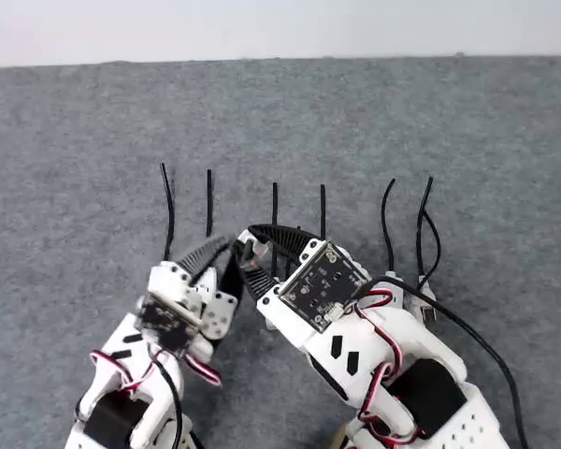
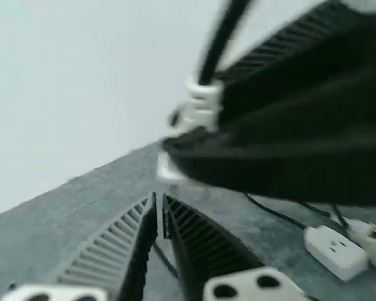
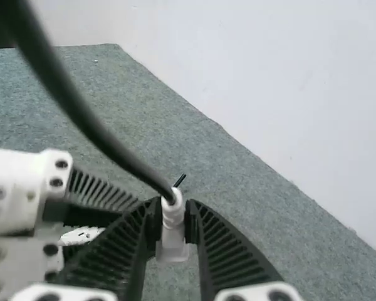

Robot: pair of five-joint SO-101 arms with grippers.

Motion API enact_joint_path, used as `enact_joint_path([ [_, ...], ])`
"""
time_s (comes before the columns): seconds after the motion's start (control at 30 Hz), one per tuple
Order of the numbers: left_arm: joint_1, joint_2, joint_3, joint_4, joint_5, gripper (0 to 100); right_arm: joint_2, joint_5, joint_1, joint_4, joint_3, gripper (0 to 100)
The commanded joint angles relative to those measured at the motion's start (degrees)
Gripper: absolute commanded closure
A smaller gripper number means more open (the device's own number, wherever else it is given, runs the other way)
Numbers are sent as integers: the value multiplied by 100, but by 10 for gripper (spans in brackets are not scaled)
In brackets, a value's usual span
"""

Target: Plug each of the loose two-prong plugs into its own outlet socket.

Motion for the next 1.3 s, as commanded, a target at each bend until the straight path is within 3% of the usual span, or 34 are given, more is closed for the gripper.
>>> enact_joint_path([
  [0.0, 536, -88, -66, 167, -202, 988, -92, 88, 84, -48, -378, 990],
  [0.23, 527, -88, -66, -9, -237, 988, -92, 53, 40, -48, -334, 990],
  [0.53, -281, -88, -374, -202, -220, 988, -75, 53, -233, 66, -246, 990],
  [1.27, -615, -88, -558, -141, -211, 988, -40, 88, -259, 66, -105, 990],
])
